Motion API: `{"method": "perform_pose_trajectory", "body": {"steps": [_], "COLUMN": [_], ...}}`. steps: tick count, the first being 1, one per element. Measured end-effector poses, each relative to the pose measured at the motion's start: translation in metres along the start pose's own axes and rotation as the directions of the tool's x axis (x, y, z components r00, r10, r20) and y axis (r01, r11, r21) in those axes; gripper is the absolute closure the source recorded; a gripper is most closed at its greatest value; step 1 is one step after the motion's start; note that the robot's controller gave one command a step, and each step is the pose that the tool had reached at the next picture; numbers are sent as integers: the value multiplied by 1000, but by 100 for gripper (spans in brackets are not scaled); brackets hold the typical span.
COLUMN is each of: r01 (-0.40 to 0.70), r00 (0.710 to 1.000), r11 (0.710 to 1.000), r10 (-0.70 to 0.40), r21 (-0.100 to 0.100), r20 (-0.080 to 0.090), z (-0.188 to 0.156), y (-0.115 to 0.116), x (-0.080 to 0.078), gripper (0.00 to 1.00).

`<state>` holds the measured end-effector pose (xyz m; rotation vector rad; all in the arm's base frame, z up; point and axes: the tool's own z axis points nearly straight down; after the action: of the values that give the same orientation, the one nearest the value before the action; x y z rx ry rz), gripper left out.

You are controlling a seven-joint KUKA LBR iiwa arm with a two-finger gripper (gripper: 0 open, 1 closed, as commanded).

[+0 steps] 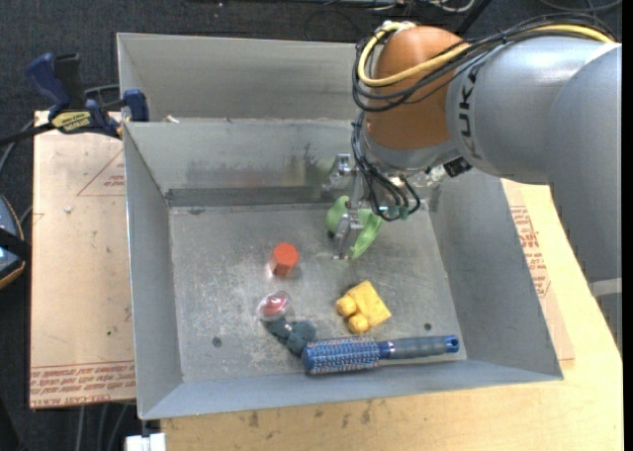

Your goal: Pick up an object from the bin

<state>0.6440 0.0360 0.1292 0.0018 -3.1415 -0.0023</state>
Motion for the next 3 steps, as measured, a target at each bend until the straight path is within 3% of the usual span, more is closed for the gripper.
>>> {"method": "perform_pose_trajectory", "body": {"steps": [1,2,3], "r01": [102,511,511], "r00": [995,859,859], "r11": [995,859,859], "r10": [-102,-511,-511], "r21": [3,5,4], "r20": [11,6,9], "z": [48,50,49], "y": [-68,-106,-105], "x": [12,27,26], "gripper": [0,0,100]}}
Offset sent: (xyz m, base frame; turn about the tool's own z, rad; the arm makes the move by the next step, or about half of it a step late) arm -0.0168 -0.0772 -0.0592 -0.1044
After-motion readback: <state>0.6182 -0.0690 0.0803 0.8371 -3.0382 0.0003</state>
